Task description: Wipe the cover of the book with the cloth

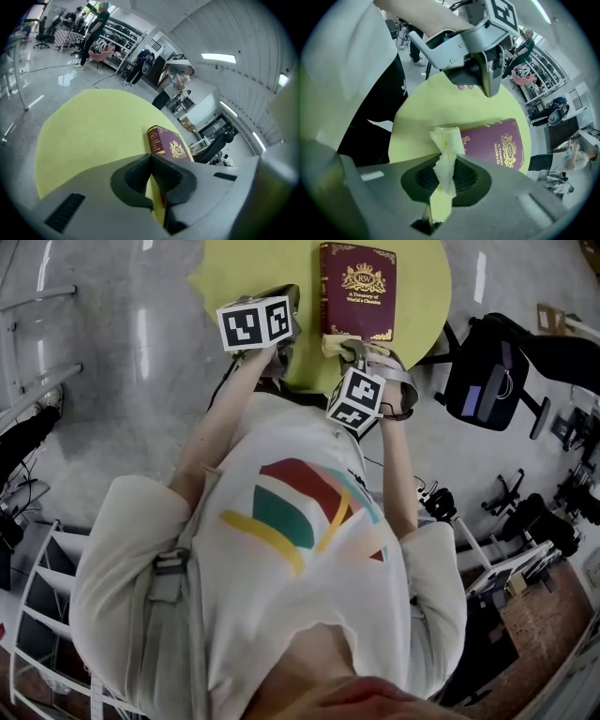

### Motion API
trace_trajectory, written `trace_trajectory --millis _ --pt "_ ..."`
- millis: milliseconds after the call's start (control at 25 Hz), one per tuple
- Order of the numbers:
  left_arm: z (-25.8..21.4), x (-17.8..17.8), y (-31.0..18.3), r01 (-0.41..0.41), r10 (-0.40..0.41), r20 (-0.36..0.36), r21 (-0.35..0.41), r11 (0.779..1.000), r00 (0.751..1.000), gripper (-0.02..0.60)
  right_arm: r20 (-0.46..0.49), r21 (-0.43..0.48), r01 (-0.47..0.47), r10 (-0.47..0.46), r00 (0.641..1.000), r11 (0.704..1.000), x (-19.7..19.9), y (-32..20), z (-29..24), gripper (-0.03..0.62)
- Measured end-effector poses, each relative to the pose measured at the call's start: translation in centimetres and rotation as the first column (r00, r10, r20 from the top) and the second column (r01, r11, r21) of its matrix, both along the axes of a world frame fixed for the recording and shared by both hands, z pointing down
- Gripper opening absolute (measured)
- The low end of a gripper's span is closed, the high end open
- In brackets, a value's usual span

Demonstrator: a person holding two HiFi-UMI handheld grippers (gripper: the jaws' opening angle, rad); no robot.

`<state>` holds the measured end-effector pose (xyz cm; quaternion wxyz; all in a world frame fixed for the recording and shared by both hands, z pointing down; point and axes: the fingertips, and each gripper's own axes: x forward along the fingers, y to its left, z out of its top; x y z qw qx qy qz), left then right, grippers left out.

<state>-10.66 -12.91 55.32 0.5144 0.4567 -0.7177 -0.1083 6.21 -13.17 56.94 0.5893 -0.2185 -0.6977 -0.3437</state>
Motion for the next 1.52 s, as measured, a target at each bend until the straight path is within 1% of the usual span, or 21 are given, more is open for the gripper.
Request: trace_trajectory --millis 120,240,360,480,520,600,640,680,800,920,1040,1160,1280,1520 --pt "-0.3 -0.1 0.0 0.006 -0.006 0.002 0.011 1.0 1.0 0.015 0.01 0.001 -0.005 0.005 1.0 1.0 -0.3 -0.3 -0.5 0.031" --pt "-0.6 -0.2 0.1 0.018 -0.018 0.001 0.021 1.0 1.0 0.015 0.064 0.013 -0.014 0.013 0.998 1.0 -1.6 -1.0 -1.9 0.031" --pt "-0.9 -0.7 0.7 0.035 -0.035 0.005 0.029 0.999 0.999 0.015 0.153 0.057 -0.014 0.005 0.988 0.998 -4.8 -2.2 -4.0 0.031" --pt "-0.9 -1.1 1.2 0.062 -0.062 -0.001 0.037 0.997 0.998 0.015 0.219 0.12 0.024 -0.05 0.974 0.992 -8.7 -3.7 -5.3 0.031" --pt "-0.8 -1.2 1.3 0.073 -0.073 -0.005 0.039 0.997 0.997 0.015 0.237 0.123 0.04 -0.069 0.969 0.992 -10.1 -4.2 -5.5 0.031" --pt "-0.7 -1.6 1.6 0.094 -0.094 -0.012 0.043 0.995 0.995 0.015 0.259 0.094 0.075 -0.097 0.961 0.993 -12.9 -5.1 -5.1 0.031" --pt "-0.7 -1.8 1.8 0.104 -0.104 -0.014 0.043 0.994 0.994 0.015 0.257 0.086 0.096 -0.115 0.96 0.992 -14.0 -5.6 -4.6 0.031" --pt "-0.7 -2.0 2.1 0.114 -0.114 -0.013 0.042 0.993 0.993 0.015 0.249 0.097 0.121 -0.142 0.958 0.988 -15.0 -6.2 -4.3 0.031" --pt "-0.5 -2.8 3.6 0.151 -0.151 -0.008 0.035 0.988 0.989 0.015 0.24 0.153 0.18 -0.214 0.947 0.972 -17.8 -7.8 -3.9 0.031" --pt "0.2 -3.6 5.7 0.201 -0.2 -0.026 0.014 0.98 0.979 0.015 0.241 0.11 0.184 -0.206 0.949 0.977 -20.2 -7.8 -3.3 0.031" --pt "1.0 -4.2 7.8 0.254 -0.254 -0.049 -0.004 0.967 0.966 0.015 0.221 0.079 0.193 -0.206 0.953 0.978 -21.6 -7.2 -2.1 0.031" --pt "1.6 -5.1 8.8 0.284 -0.284 -0.058 -0.011 0.959 0.957 0.015 0.206 0.081 0.205 -0.217 0.954 0.975 -22.7 -6.9 -1.0 0.031" --pt "1.8 -5.6 9.2 0.294 -0.294 -0.068 -0.013 0.956 0.953 0.015 0.181 0.076 0.21 -0.22 0.958 0.975 -23.1 -6.6 -0.1 0.031" --pt "1.4 -6.0 8.7 0.28 -0.279 -0.076 0.0 0.96 0.957 0.015 0.086 0.082 0.26 -0.267 0.96 0.962 -21.4 -5.2 0.9 0.031"
